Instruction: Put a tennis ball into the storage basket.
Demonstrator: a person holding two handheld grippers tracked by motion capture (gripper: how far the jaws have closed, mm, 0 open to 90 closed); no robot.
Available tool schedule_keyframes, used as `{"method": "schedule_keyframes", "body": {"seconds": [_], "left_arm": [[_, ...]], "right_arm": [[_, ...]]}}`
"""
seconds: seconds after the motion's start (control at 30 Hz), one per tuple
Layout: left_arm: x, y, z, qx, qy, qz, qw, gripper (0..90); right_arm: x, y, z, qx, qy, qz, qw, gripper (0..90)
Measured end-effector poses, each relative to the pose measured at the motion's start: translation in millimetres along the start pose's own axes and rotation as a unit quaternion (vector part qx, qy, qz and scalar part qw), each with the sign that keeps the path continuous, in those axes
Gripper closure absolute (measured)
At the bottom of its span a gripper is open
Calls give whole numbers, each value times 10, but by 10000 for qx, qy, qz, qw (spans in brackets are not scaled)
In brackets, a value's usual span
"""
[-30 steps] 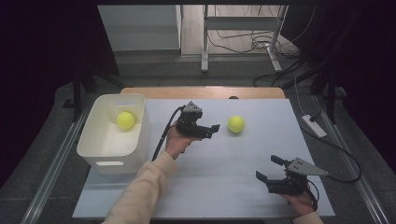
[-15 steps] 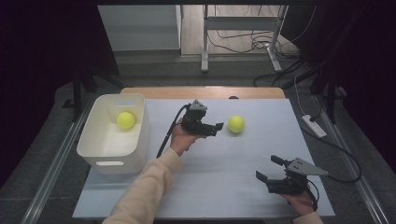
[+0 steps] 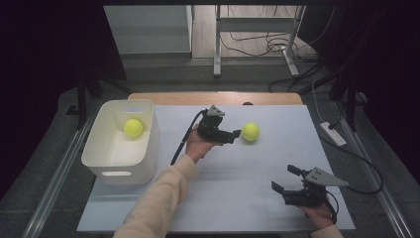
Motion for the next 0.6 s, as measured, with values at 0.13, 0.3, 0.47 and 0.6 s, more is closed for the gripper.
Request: {"method": "schedule_keyframes", "body": {"seconds": [0.13, 0.3, 0.47, 0.6], "left_arm": [[-6, 55, -2, 23, -2, 4, 10000, 93], [-14, 146, 2, 126, 42, 32, 9999, 93], [-23, 234, -18, 174, 40, 59, 9998, 87], [-31, 274, -28, 183, 59, 68, 9998, 89]], "right_arm": [[-2, 0, -3, -14, 11, -8, 10000, 98], [-3, 6, -6, -18, 12, -22, 10000, 98], [-7, 4, -9, -23, 12, -21, 10000, 98], [-9, 7, -8, -20, -1, -16, 10000, 98]]}}
Point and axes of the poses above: each handheld gripper's, and its own axes: y roughly forward along the jaws, z roughly out of its underside, x roughly to its left, the point moved 8 cm from there along y, roughly forward along the jaws, and after that the axes turned 6 degrees about y, right-handed, at the moved point
